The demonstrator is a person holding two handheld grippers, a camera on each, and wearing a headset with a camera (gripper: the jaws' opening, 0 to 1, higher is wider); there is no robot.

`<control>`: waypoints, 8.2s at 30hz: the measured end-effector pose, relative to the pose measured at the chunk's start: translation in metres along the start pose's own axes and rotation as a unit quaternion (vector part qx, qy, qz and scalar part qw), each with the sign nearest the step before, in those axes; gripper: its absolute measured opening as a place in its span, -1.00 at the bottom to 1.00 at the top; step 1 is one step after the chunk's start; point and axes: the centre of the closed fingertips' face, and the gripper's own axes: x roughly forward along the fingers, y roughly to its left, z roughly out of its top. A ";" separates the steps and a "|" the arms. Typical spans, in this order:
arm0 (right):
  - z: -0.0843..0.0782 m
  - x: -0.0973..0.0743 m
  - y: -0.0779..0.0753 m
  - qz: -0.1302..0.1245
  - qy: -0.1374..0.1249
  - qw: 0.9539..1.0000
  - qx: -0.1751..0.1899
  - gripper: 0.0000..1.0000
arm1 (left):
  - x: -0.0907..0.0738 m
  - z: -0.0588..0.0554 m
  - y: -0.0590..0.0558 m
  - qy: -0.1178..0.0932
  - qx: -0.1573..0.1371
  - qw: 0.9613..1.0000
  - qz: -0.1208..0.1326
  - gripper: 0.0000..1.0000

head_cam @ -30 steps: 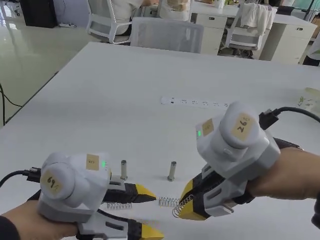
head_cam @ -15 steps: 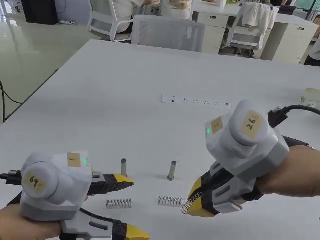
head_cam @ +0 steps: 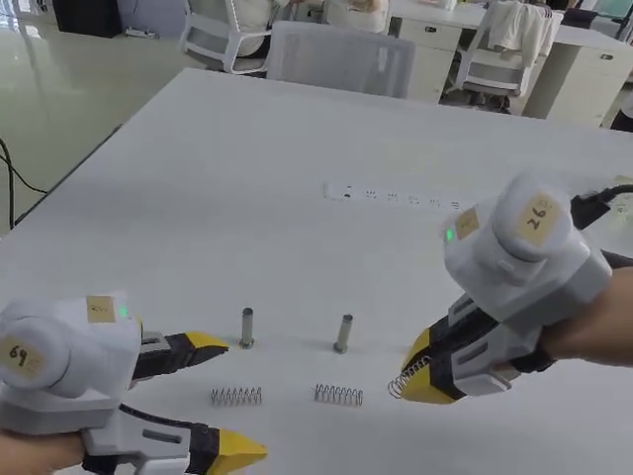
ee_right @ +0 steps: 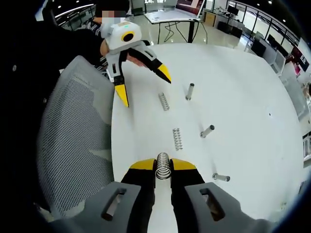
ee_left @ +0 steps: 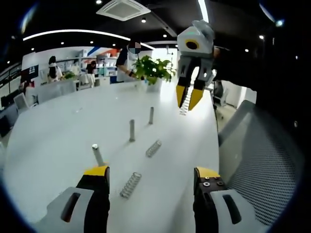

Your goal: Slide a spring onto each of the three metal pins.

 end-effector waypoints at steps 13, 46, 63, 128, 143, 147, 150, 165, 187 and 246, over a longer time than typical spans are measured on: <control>-0.017 -0.029 -0.039 -0.037 0.025 0.999 0.011 -0.84 | -0.007 -0.001 0.014 -0.010 -0.008 0.999 0.032 0.42; -0.054 -0.006 -0.111 -0.062 0.115 0.991 0.039 -0.84 | -0.011 0.001 0.018 -0.008 0.001 0.999 0.043 0.47; -0.062 0.006 -0.114 -0.053 0.123 0.990 0.051 -0.84 | -0.014 -0.002 0.018 -0.006 0.001 0.999 0.044 0.43; -0.068 0.061 -0.108 -0.040 0.122 0.991 0.033 -0.47 | -0.014 0.002 0.015 -0.011 0.002 0.999 0.043 0.41; -0.041 0.061 -0.097 -0.036 0.111 0.993 0.001 -0.46 | -0.015 0.002 0.014 -0.010 0.004 0.999 0.042 0.40; -0.036 0.061 -0.095 -0.037 0.108 0.993 -0.006 -0.46 | -0.015 0.001 0.013 -0.009 0.004 0.999 0.042 0.40; -0.031 0.062 -0.088 -0.032 0.105 0.994 -0.011 -0.48 | -0.015 0.001 0.013 -0.009 0.005 0.999 0.041 0.40; -0.013 0.071 -0.062 -0.007 0.090 0.996 -0.026 -0.53 | -0.014 0.004 0.010 -0.010 0.008 0.999 0.038 0.39; -0.004 0.095 -0.036 0.026 0.088 0.995 -0.032 -0.63 | -0.010 0.005 0.005 -0.009 0.008 1.000 0.027 0.32; 0.027 0.080 0.003 0.043 0.097 0.989 -0.105 -0.84 | 0.023 0.014 -0.024 0.007 0.059 0.997 -0.042 -0.02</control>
